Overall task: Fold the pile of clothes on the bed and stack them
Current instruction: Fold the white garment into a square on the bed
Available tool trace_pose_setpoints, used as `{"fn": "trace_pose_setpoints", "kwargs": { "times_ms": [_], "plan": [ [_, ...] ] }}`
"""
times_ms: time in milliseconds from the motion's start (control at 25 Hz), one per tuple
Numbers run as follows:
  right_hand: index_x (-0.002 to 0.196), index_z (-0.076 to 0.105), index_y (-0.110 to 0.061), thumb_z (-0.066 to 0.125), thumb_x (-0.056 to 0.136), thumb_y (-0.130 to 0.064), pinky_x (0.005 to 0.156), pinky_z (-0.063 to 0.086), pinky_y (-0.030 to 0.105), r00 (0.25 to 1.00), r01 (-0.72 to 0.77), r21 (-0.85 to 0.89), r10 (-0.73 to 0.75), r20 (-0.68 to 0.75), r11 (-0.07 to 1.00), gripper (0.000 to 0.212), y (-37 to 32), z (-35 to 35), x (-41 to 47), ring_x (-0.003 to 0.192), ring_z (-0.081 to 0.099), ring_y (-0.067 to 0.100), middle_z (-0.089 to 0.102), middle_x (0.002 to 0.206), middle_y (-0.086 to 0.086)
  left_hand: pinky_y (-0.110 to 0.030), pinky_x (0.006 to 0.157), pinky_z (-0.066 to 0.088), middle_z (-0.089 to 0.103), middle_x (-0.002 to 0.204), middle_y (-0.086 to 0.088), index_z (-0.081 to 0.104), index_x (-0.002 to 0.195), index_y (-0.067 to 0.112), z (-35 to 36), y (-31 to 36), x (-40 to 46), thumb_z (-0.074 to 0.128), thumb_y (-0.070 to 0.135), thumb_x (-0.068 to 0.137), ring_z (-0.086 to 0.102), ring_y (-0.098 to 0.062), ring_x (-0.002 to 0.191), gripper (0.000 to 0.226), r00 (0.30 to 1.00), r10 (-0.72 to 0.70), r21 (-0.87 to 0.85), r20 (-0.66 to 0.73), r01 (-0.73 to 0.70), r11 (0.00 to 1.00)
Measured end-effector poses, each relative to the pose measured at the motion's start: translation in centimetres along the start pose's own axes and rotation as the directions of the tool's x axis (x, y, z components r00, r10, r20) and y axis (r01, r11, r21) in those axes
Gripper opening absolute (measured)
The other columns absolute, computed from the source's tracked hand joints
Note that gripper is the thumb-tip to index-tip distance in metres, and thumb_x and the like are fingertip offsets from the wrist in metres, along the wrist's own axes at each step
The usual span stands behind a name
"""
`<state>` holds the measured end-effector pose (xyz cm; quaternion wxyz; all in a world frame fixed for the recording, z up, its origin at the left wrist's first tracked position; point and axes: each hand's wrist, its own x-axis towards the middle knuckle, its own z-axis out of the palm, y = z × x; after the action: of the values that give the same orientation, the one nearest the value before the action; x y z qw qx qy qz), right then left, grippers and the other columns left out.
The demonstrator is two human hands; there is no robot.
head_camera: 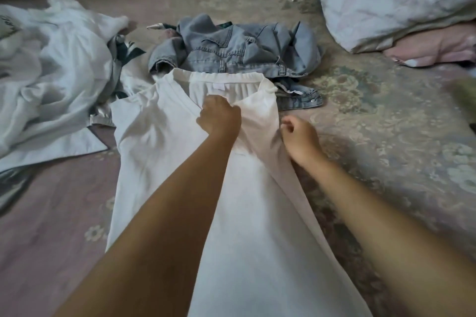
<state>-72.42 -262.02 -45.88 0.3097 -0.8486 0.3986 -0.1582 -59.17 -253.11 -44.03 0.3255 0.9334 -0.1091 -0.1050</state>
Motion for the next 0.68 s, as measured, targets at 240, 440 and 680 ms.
{"fn": "trace_pose_setpoints", "kwargs": {
  "times_ms": [240,440,680],
  "plan": [
    [0.104,0.067,-0.006,0.051,0.092,-0.009,0.061,0.042,0.028,0.98,-0.201,0.221,0.192,0.058,0.954,0.02,-1.6,2.0,11.6,0.077,0.056,0.024,0.063,0.086,0.01,-0.032,0.08,0.035,0.055,0.117,-0.021,0.045,0.11,-0.002,-0.4,-1.4,0.1,0.034,0.012,0.099,0.052,-0.035,0.108,0.021,0.995,0.011,-0.403,-0.1,-0.05,0.914],
    [0.097,0.053,-0.011,0.069,0.085,-0.018,0.05,0.038,0.026,0.892,-0.451,0.477,0.398,0.214,0.754,0.021,-2.2,2.4,13.5,0.063,0.049,0.016,0.053,0.076,0.003,-0.032,0.074,0.032,0.058,0.116,-0.019,0.039,0.108,0.005,-0.7,-1.5,0.4,0.029,0.015,0.1,0.053,-0.037,0.105,0.017,0.996,-0.015,-0.423,-0.086,-0.022,0.906],
    [0.086,0.045,-0.011,0.058,0.092,-0.024,0.069,0.036,0.026,0.963,-0.112,0.493,0.217,-0.161,0.863,0.019,-2.3,1.8,14.4,0.079,0.048,0.018,0.049,0.074,-0.003,-0.034,0.07,0.032,0.062,0.111,-0.013,0.04,0.119,0.01,-0.8,-2.8,0.4,0.025,0.019,0.103,0.056,-0.034,0.099,0.024,0.969,0.079,-0.226,-0.235,-0.133,0.965]
  ]
}}
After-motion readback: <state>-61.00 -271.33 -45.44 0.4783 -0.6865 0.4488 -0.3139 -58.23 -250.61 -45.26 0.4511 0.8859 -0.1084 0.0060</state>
